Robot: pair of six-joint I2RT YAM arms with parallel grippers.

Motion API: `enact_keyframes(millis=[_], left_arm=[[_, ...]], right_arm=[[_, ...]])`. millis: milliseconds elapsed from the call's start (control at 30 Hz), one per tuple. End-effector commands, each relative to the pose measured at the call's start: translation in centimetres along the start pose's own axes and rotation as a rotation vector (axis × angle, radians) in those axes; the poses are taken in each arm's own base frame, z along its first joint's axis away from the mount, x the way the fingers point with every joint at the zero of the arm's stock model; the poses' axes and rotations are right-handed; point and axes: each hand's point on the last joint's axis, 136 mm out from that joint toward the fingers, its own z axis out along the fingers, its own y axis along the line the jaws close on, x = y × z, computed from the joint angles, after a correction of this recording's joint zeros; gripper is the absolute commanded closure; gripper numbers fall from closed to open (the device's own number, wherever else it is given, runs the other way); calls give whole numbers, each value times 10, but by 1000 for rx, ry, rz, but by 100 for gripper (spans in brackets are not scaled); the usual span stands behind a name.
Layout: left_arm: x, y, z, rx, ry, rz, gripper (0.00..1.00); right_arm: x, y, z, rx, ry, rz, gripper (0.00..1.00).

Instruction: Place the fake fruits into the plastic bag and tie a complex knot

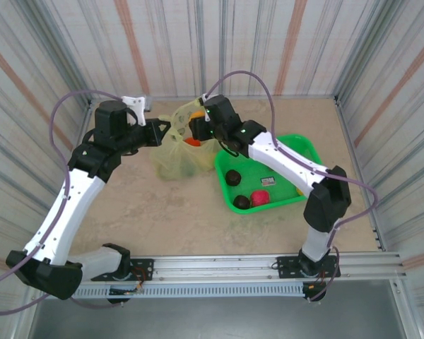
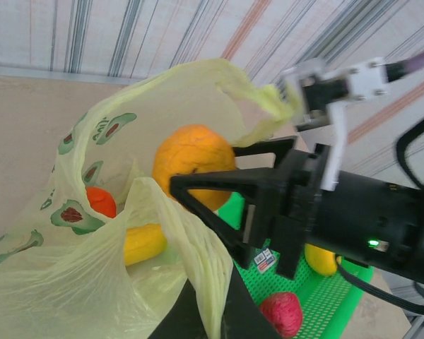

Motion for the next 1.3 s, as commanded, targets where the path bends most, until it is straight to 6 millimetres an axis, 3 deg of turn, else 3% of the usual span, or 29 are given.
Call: enact_keyframes(millis=[0, 133, 333, 433, 533, 633, 733, 1067, 1267], left_arm=[[-10, -3, -11, -5, -26, 15, 100], [-13, 1, -9, -21, -27, 16, 100], [-13, 1, -5, -19, -20, 11, 100], [-13, 2, -5, -19, -20, 9, 100], [-14, 2, -4, -23, -22, 10, 100], [-13, 5, -2, -33, -17, 10, 100], [-14, 7, 1, -38, -13, 4, 100], [-17, 8, 6, -39, -10, -3, 100], [-18, 10, 3, -51, -19, 1, 100]], right_arm=[[14, -5, 13, 47, 58, 28, 31], [20, 1, 17, 28, 78, 31, 15], [20, 2, 8, -7, 74, 33, 14], [16, 6, 1, -39, 64, 39, 22], [10, 11, -10, -76, 41, 42, 42], [3, 21, -27, -139, 14, 37, 59], [2, 26, -45, -187, -8, 21, 66], [26, 36, -113, -356, -2, -55, 55], [52, 22, -157, -368, 19, -55, 56]])
